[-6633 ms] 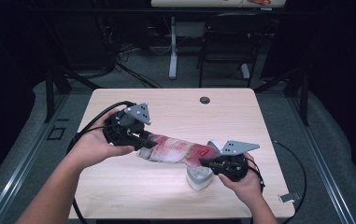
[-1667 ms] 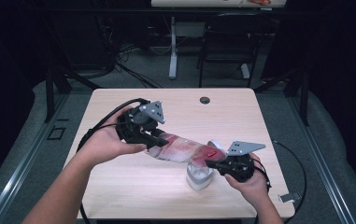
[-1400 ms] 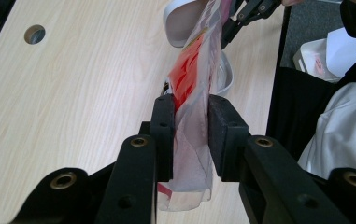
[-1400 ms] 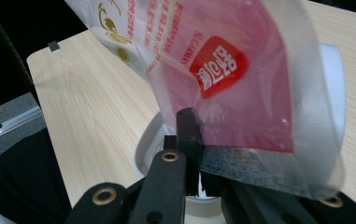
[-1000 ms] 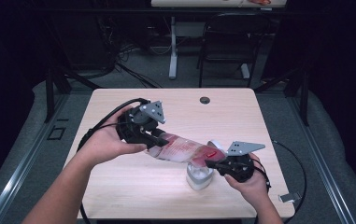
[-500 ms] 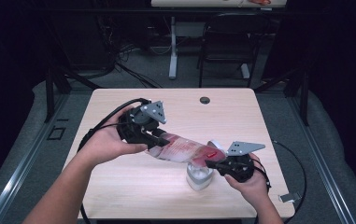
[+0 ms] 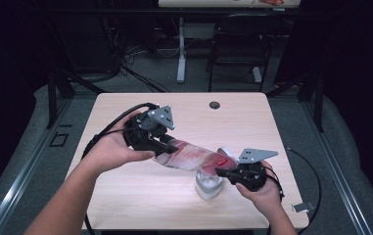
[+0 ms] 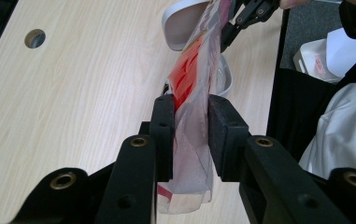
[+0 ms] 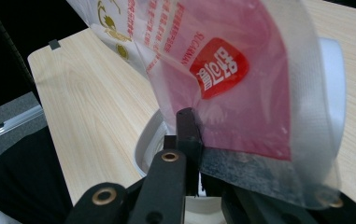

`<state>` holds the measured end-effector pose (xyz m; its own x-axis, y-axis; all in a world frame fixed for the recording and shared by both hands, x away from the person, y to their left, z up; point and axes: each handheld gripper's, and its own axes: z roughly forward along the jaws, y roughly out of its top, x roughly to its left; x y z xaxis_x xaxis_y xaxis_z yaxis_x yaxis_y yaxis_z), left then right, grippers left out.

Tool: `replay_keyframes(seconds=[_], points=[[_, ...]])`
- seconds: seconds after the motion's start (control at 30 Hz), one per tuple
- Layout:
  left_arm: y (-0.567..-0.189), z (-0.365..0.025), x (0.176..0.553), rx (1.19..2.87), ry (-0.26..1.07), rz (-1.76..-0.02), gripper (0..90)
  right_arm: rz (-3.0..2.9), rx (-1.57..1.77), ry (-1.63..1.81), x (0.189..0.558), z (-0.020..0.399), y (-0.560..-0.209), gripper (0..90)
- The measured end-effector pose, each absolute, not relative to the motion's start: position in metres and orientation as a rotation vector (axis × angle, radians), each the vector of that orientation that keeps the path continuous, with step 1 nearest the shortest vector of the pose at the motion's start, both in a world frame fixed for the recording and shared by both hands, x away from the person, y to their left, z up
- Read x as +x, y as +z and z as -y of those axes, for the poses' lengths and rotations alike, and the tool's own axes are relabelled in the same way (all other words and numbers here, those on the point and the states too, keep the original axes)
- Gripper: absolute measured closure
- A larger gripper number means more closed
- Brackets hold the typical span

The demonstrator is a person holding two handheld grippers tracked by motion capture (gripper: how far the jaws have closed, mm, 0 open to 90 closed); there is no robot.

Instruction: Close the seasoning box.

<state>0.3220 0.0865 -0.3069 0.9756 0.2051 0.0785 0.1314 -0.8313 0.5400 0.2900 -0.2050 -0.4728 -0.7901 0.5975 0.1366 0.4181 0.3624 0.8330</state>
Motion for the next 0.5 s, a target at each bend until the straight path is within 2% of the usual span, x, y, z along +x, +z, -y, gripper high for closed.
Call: replay_keyframes(seconds=[0.5], points=[[-0.3057, -0.0847, 0.3215, 2.563, 0.179, -0.234, 73.1, -2.431, 0.923, 1.404, 0.2903, 0.2054, -0.4737, 88.4]])
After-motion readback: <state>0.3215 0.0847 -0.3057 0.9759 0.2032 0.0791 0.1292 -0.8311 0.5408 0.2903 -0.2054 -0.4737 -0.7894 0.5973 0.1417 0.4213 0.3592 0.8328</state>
